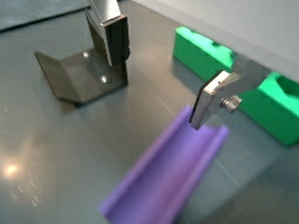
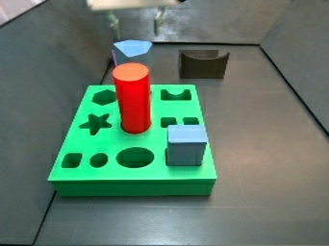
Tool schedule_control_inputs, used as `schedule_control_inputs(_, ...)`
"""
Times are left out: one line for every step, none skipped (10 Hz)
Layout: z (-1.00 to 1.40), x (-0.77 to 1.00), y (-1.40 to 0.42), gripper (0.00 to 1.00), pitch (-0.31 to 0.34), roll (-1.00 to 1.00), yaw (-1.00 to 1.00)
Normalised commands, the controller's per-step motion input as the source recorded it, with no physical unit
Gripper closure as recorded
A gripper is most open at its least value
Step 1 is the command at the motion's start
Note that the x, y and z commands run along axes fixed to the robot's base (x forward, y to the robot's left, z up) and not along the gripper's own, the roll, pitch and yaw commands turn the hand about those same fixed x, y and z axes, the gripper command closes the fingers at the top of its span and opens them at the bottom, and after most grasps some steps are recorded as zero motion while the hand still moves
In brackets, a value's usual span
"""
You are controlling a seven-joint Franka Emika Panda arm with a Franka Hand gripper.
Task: Pick up the arch object. Move up. Place the arch object on the fixture. Regrasp the arch object. Move to above the board. Insert the arch object.
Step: Pick up the arch object.
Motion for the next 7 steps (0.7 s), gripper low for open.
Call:
schedule_control_inputs(-0.60, -0.52, -0.01, 0.00, -0.336, 0.00, 0.00)
schedule_control_inputs(-0.54, -0.48, -0.01, 0.00, -0.356, 0.00, 0.01)
schedule_control_inputs(-0.59, -0.34, -0.08, 0.00, -0.340, 0.00, 0.04)
schedule_control_inputs(-0.69, -0.17, -0.02, 0.00, -0.286, 0.00, 0.09)
schedule_control_inputs(-0.70, -0.14, 0.00, 0.00, -0.281, 0.00, 0.16)
schedule_control_inputs(-0.71, 0.10, 0.08, 0.00, -0.254, 0.00, 0.30)
schedule_control_inputs(-0.75, 0.06, 0.05, 0.00, -0.237, 0.00, 0.27)
